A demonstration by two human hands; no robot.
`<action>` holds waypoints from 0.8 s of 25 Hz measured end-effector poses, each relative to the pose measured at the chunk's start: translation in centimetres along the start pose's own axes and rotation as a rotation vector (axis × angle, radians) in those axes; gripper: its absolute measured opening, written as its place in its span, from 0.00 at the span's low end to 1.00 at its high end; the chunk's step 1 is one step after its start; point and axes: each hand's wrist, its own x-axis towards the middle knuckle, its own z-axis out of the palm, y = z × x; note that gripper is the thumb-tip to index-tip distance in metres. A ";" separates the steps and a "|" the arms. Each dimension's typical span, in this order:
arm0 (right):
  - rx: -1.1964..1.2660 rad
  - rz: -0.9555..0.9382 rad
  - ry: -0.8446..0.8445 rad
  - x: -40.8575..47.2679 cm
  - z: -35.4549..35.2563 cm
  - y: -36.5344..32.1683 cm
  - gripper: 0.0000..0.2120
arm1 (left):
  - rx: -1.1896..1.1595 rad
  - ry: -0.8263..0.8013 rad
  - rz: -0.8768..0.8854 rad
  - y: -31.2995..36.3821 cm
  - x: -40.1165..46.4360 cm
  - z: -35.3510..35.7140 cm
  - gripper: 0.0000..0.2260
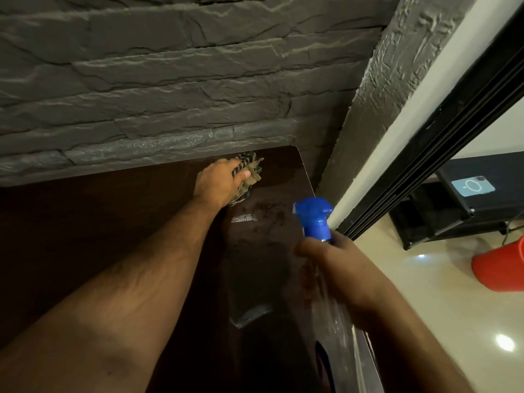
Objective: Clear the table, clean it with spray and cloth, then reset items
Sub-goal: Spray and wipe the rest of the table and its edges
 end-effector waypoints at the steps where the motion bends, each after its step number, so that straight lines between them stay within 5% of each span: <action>1: 0.014 -0.018 0.019 0.2 -0.6 -0.1 0.14 | -0.016 -0.011 0.030 0.7 -0.8 0.0 0.22; 5: 0.013 -0.043 -0.018 0.3 -1.9 -0.4 0.22 | 0.048 -0.054 0.244 -0.4 -7.4 0.7 0.19; 9: 0.000 -0.064 -0.014 -0.3 -2.6 -0.1 0.30 | 0.161 0.040 -0.055 0.0 -1.9 0.4 0.21; 12: 0.013 -0.093 -0.027 -0.1 -2.8 0.1 0.27 | 0.062 -0.087 0.063 5.3 -3.1 1.9 0.20; 15: -0.011 -0.088 -0.062 -1.1 -3.0 0.2 0.22 | 0.098 -0.100 0.204 3.4 -11.0 2.1 0.19; 20: -0.036 -0.085 0.012 -0.9 -3.6 -0.2 0.14 | 0.160 0.003 -0.068 3.9 -0.2 0.7 0.18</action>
